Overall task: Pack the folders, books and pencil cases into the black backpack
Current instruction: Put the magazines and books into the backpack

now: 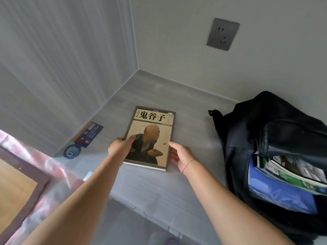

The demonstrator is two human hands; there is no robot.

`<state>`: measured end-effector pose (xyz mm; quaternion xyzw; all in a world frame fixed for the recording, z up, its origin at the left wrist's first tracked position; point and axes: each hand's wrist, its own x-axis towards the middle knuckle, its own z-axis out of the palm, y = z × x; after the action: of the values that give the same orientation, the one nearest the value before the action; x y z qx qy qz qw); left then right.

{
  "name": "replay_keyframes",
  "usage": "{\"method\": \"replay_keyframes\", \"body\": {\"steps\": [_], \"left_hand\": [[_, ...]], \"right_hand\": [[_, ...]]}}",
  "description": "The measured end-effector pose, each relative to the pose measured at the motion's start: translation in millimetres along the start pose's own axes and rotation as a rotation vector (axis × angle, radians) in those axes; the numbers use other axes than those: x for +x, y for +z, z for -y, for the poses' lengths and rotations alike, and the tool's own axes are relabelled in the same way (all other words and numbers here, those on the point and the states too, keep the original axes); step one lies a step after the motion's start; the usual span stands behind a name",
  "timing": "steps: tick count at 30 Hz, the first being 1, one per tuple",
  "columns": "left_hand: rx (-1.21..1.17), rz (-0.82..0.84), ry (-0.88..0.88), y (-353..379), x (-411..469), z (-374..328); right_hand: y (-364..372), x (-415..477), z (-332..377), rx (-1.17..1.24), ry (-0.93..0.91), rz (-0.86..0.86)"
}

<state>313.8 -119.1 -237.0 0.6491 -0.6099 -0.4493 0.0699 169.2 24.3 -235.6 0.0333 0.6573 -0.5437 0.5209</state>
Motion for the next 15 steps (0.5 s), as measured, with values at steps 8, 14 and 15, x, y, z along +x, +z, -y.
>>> {"method": "replay_keyframes", "body": {"steps": [8,14,15], "left_hand": [[-0.303,0.132,-0.044,27,-67,-10],[-0.345,0.344,0.141,73,-151,-49],[-0.314,0.397,0.195,80,-160,-59]], "right_hand": [[-37,-53,9,-0.053,-0.112,0.06],[-143,-133,23,0.049,-0.333,0.084],[-162,-146,22,0.091,-0.346,0.072]]}}
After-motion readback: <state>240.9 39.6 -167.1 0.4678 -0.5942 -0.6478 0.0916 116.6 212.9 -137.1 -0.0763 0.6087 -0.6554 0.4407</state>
